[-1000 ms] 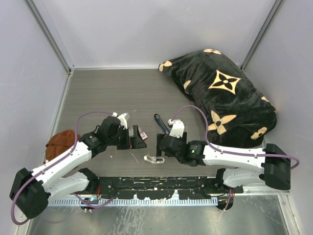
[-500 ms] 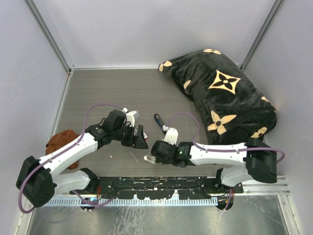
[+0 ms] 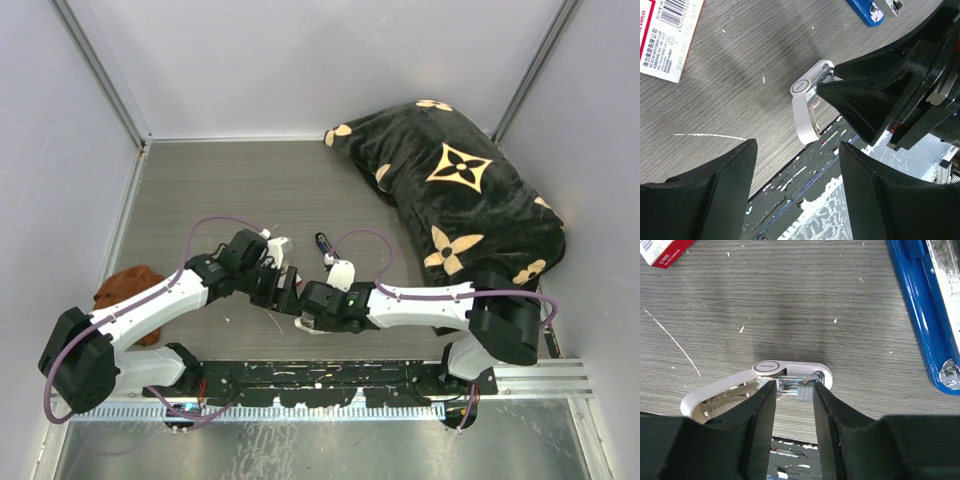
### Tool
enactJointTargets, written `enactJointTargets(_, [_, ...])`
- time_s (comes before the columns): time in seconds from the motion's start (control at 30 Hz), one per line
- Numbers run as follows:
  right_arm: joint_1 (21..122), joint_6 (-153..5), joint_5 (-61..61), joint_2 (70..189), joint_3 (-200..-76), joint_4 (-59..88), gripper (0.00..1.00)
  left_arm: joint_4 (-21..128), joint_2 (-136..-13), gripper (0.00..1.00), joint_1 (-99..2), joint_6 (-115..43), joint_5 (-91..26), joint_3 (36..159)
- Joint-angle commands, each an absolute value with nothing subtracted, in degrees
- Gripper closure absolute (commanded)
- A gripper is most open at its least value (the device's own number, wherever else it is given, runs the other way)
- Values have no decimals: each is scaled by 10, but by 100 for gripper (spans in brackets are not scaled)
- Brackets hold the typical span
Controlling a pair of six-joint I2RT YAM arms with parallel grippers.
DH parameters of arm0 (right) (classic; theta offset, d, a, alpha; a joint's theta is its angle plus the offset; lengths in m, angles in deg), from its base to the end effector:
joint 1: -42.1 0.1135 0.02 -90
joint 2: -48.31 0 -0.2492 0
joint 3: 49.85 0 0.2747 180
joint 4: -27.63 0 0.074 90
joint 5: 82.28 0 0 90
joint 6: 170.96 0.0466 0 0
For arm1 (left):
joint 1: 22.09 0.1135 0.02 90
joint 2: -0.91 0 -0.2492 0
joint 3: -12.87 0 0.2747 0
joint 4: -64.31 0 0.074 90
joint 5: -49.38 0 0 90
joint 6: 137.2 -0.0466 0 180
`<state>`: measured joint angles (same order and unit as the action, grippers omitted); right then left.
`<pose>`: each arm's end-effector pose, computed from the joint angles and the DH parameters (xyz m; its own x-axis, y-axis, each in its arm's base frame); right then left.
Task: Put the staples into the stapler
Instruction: Adjust the staple in the stapler.
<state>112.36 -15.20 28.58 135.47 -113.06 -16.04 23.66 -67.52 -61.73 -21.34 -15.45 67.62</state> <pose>0.1181 0.2800 0.1422 -0.8885 0.0468 -0.4566 -0.0575 0.9756 0.2120 0.1899 -0.1831 0.1859 -0.8981 0.2314 -0.3740 0.4186 0.7108 -0.5653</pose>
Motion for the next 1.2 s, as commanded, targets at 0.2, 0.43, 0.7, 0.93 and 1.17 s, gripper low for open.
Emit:
enactJointTargets(0.2, [1122, -133, 283, 1334, -1151, -194, 63, 239, -680, 38, -628, -223, -159, 691])
enactJointTargets(0.43, [1125, -122, 281, 1325, -1149, -208, 65, 237, -698, 45, -662, -222, -158, 689])
enactJointTargets(0.7, [1125, -126, 272, 1342, -1147, -190, 66, 227, -706, 47, -676, -223, -176, 691])
enactJointTargets(0.93, [1126, -124, 266, 1348, -1140, -183, 67, 229, -710, 48, -679, -223, -176, 693])
enactJointTargets(1.17, [1126, -123, 258, 1356, -1139, -179, 68, 229, -710, 48, -682, -224, -176, 692])
